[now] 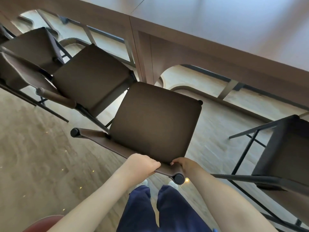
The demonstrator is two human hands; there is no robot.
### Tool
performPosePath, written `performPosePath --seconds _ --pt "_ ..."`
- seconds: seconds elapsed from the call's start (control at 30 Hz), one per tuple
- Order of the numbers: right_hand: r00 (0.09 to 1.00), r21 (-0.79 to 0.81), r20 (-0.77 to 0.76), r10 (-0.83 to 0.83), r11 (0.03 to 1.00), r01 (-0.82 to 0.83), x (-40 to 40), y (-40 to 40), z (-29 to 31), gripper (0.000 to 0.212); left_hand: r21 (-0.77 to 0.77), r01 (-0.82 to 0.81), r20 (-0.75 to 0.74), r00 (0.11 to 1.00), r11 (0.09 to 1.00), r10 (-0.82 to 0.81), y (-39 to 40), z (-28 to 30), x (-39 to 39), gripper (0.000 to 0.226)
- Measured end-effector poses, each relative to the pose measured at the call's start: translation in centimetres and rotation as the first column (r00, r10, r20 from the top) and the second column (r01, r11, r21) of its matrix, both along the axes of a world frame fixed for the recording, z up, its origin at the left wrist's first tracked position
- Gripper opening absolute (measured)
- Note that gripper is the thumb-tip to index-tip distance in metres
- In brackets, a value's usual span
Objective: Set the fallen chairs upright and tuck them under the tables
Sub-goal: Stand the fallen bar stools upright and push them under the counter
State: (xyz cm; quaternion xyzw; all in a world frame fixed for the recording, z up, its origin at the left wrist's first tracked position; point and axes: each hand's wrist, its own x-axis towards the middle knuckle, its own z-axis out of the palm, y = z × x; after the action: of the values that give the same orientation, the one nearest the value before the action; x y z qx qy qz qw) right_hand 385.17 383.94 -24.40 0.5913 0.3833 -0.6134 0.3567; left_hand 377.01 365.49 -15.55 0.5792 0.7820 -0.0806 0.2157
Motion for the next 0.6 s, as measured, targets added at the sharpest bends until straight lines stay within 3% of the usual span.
performPosePath --seconds 0.33,0.43,0.6 --pt "0.999 0.067 -0.040 0.008 0.998 -0.006 1.7 6.3 -0.9 0.032 0.167 0.215 -0.058 0.976 0.962 -0.209 5.4 0.2 1.4 0.031" --pt "0.995 0.100 -0.069 0.078 0.992 -0.071 2.5 8.3 -0.7 0.030 0.175 0.233 -0.056 0.972 0.957 -0.226 7.4 -0.3 2.2 0.031" --pt "0.987 0.112 -0.009 0.162 0.981 -0.160 5.0 12.1 -2.9 0.056 0.139 0.304 -0.054 0.953 0.943 -0.299 10.9 -0.4 4.3 0.031"
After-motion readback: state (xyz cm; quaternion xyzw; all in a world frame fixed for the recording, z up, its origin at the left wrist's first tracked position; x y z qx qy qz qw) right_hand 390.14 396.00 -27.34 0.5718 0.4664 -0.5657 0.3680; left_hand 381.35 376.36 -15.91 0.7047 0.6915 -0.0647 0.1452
